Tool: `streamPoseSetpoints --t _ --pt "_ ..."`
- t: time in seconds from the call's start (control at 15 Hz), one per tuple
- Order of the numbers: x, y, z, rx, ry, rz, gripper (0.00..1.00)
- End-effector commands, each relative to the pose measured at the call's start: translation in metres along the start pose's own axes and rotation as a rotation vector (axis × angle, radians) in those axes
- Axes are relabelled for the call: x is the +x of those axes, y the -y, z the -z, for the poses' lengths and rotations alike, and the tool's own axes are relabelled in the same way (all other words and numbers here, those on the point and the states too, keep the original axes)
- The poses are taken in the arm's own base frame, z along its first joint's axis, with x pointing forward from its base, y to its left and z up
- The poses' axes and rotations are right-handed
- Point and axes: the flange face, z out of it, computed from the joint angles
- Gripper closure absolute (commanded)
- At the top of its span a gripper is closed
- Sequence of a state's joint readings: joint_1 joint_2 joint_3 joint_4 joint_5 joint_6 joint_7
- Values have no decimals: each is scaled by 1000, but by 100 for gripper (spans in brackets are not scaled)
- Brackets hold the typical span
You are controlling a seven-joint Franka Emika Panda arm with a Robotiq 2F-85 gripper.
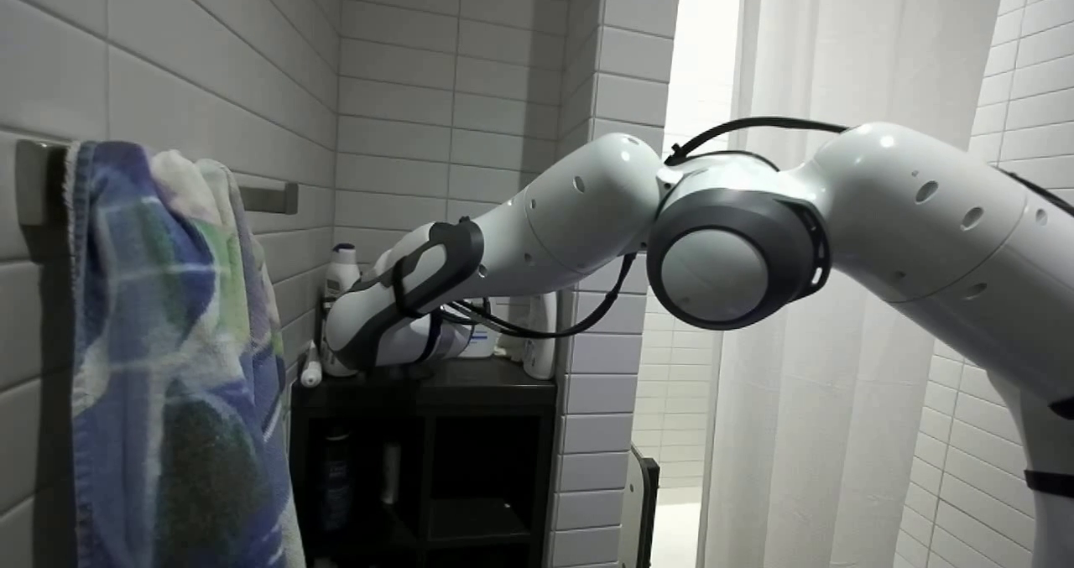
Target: Move the white Nivea bottle on the left to the right
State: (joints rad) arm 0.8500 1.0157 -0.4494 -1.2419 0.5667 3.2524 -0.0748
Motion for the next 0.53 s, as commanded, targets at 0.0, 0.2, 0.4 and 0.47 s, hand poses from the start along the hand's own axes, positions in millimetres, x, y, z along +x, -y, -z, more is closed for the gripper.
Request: streamPoseSetpoints --t 0.0,0.2,0.4,0.47 --pt "2 2 -1 11 1 7 93" --pt "3 3 2 14 5 2 93" --pt "7 4 5 22 4 -8 93" --pt "9 5 6 27 1 -15 93"
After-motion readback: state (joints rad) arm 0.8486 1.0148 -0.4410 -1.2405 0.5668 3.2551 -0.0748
